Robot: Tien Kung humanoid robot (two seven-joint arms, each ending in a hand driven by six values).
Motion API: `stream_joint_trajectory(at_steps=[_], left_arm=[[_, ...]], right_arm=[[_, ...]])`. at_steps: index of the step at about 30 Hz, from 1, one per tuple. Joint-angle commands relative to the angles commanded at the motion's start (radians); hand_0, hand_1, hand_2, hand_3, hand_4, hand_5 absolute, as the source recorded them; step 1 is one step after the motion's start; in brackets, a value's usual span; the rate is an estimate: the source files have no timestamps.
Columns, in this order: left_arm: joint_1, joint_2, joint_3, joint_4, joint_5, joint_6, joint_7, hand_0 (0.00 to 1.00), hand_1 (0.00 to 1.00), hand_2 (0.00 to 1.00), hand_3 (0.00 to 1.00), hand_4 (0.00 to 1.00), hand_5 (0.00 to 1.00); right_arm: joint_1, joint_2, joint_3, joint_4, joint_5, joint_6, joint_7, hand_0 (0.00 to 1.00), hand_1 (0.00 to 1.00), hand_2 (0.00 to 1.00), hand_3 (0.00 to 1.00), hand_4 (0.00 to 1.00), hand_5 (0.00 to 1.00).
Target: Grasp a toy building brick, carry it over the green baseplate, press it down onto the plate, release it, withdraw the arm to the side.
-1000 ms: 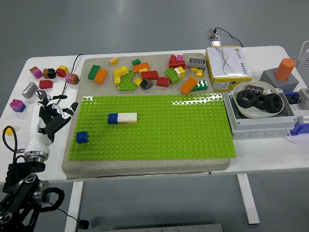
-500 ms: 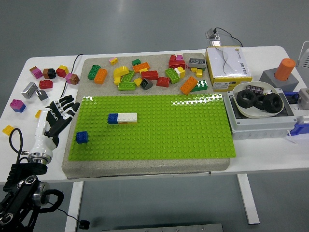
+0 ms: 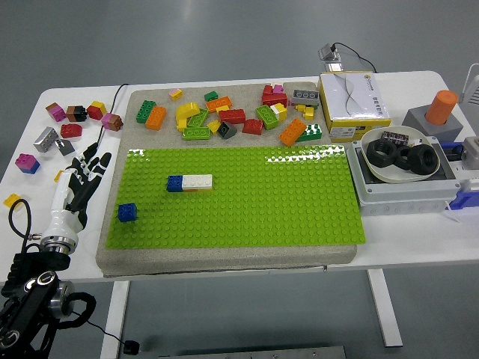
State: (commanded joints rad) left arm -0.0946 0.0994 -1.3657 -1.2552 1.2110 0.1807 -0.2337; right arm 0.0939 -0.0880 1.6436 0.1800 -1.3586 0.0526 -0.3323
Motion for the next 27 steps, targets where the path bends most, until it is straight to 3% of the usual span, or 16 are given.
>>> stream_joint_trajectory(at_steps=[5,6,11,12,17,18,23,24,27], left_arm=[[0.006,0.013,-0.011,-0.058,0.106,0.068,0.001,0.971,0.975,0.945,0.805,0.952,0.244],[0.006,0.015,-0.013,-0.066,0.128,0.077,0.004,0.962,0.965,0.911,0.696,0.626,0.002],[0.009,0.018,-0.015,-0.080,0.185,0.100,0.009,0.962,0.965,0.911,0.696,0.626,0.002],[0.009,0.017,-0.014,-0.079,0.188,0.104,0.009,0.948,0.943,0.874,0.573,0.550,0.002],[0.009,0.012,-0.009,-0.068,0.194,0.123,0.000,0.948,0.943,0.874,0.573,0.550,0.002],[0.009,0.011,-0.009,-0.066,0.195,0.125,-0.001,0.933,0.922,0.854,0.522,0.653,0.002],[0.008,0.009,-0.011,-0.061,0.211,0.131,0.000,0.933,0.922,0.854,0.522,0.653,0.002],[0.008,0.009,-0.012,-0.061,0.216,0.131,0.001,0.930,0.915,0.839,0.497,0.805,0.002],[0.008,0.011,-0.014,-0.064,0.232,0.127,0.009,0.930,0.915,0.839,0.497,0.805,0.002]], right_arm=[[0.000,-0.001,-0.001,0.000,0.001,0.000,0.000,0.634,0.619,0.691,0.718,0.777,0.981],[0.000,-0.001,0.000,0.000,0.001,0.000,0.000,0.634,0.620,0.691,0.719,0.777,0.980],[0.000,-0.002,0.001,0.000,-0.002,0.000,0.000,0.634,0.620,0.691,0.719,0.777,0.980],[0.000,-0.002,0.002,0.000,-0.003,0.000,0.000,0.634,0.619,0.691,0.718,0.776,0.979],[0.000,-0.002,0.001,0.000,-0.002,0.000,0.000,0.634,0.619,0.691,0.718,0.776,0.979],[0.000,-0.002,0.001,0.000,-0.002,0.000,0.000,0.633,0.620,0.691,0.718,0.776,0.979],[0.001,-0.002,0.001,0.000,-0.001,0.001,0.000,0.633,0.620,0.691,0.718,0.776,0.979],[0.001,-0.002,0.001,0.000,-0.001,0.001,0.000,0.633,0.620,0.691,0.718,0.776,0.979],[0.001,-0.002,0.000,0.000,-0.001,0.000,0.000,0.633,0.620,0.691,0.718,0.776,0.979]])
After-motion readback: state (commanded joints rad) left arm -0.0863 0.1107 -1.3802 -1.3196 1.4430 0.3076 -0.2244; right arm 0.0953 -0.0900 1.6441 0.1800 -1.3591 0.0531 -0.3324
